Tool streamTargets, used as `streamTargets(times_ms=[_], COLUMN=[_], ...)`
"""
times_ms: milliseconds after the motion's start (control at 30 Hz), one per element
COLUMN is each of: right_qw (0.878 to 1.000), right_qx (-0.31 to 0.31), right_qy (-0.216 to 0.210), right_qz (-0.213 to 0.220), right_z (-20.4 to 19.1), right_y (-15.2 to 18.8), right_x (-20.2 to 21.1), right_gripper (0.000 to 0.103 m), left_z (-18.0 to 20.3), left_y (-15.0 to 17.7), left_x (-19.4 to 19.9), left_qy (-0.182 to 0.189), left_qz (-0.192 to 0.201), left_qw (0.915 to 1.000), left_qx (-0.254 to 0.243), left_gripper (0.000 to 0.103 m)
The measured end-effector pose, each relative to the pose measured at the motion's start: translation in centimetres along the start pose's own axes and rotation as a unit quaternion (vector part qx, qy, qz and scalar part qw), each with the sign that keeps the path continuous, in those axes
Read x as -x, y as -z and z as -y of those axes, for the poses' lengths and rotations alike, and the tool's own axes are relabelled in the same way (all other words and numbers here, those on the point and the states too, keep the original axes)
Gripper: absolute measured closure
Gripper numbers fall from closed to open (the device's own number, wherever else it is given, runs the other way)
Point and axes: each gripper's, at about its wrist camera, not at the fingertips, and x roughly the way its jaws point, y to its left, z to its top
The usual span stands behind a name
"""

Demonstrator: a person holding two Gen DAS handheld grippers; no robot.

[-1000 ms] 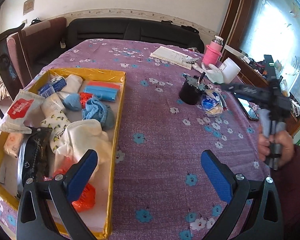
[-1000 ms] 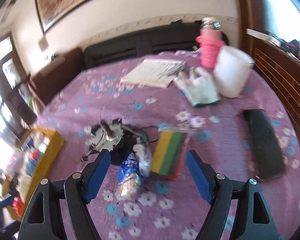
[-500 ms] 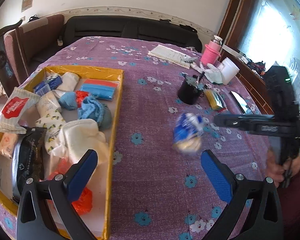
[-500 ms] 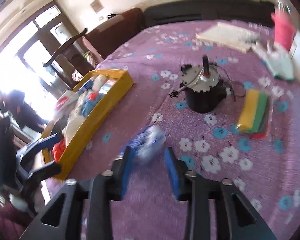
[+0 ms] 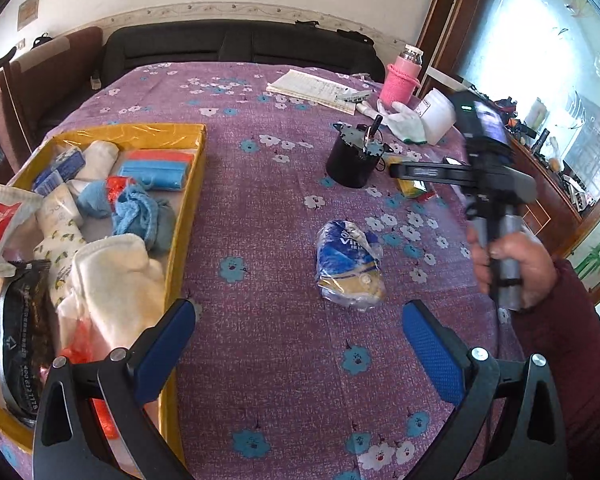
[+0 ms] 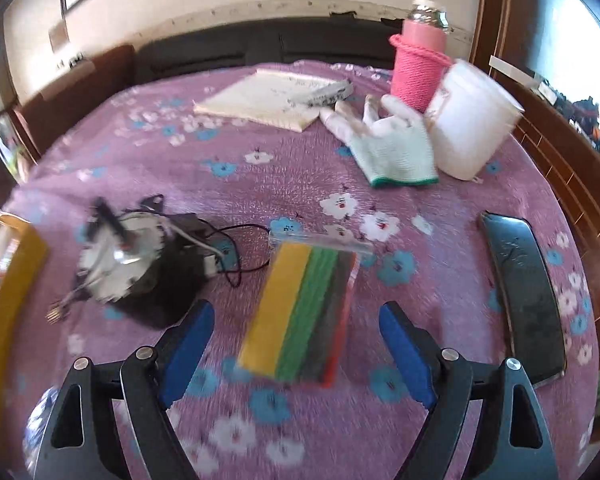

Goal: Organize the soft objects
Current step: 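Move both tools to the table and grasp the clear sponge bag with right tool, then grasp blue Vinda tissue pack with left tool while right tool lifts sponge bag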

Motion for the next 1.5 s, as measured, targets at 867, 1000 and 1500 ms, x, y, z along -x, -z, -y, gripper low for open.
streamTargets(times_ms=[867,1000,1500], right_qw=[0.994,0.995,0.988], right_qx=[-0.063,-0.055,0.026], right_qy=[-0.084,-0.087,-0.153], right_qz=[-0.026,-0.012,0.016], right_z=[5.9,5.1,-5.2], right_y=[6.8,7.0,7.1], right_x=[4.4,5.8,10.3], right_gripper=[0.058,0.058,0.057], left_z=[5.1,4.1,-4.3], left_y=[-2.3,-2.0,0.7], left_x=[-6.6,-3.3,8.2], left_qy=[-0.028,0.004,0.004], left_qz=[-0.035,-0.006,0.096], left_qw=[0.9965,0.9993,0.9924], left_qx=[-0.07,-0.036,0.076], left_gripper=[0.056,0.056,0.055])
